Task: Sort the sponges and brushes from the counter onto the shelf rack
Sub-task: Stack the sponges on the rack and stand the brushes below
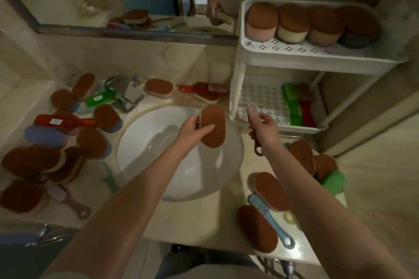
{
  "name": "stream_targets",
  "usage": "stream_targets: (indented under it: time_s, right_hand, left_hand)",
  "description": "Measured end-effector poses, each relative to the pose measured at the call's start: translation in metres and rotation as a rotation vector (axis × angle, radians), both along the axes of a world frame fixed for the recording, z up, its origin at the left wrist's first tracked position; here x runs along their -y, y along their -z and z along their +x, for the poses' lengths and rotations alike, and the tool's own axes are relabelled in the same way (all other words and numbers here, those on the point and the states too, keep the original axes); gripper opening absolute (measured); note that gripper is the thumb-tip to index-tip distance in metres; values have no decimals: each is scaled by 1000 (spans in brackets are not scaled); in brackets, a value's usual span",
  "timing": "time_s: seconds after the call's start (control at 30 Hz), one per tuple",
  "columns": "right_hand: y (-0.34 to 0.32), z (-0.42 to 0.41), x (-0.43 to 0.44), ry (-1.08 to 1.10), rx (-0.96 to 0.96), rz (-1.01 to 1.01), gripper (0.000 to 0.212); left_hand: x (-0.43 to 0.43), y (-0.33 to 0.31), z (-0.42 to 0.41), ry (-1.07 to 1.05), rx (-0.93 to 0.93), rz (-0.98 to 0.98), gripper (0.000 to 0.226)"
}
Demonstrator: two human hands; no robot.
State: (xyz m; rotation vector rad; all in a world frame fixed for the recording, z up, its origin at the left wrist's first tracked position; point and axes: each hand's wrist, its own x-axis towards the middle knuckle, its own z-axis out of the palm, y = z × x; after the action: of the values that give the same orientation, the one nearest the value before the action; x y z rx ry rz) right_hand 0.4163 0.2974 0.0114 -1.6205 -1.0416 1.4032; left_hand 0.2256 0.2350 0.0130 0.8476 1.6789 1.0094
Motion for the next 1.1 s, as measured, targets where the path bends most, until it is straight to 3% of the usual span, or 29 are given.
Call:
stream_targets:
  time_s: [0.17,0.37,0.6,0.7,0.83,0.9,1.03,1.1]
  right_hand:
    - [-9,-2,-58,12,-71,-18,15]
    - [3,-17,-111,-111,52,-78,16]
    - [13,-27,-114,-270,193,-73,19]
    - [11,-27,-110,-339,361,36,23]
    - [18,-14,-102,-530,851,294,26]
    - [24,-7,-95,-679,858,393,29]
    - [44,-2,-90,-1068,981,315,56]
    - [47,-4,-92,-1077,981,263,55]
  left_hand:
    - [-41,-11,1,-14,-42,12,29]
    - [-70,-15,1,-18,-42,62,30]
    - [-71,-11,4,6,-51,42,31]
    - [-70,-9,2,0,-39,46,34]
    - [-68,-9,3,-12,-7,49,28]
    - [-66,-10,3,-9,-3,54,26]
    - [-62,-11,2,-12,-2,55,21]
    - [-59,-13,1,-8,-2,53,22]
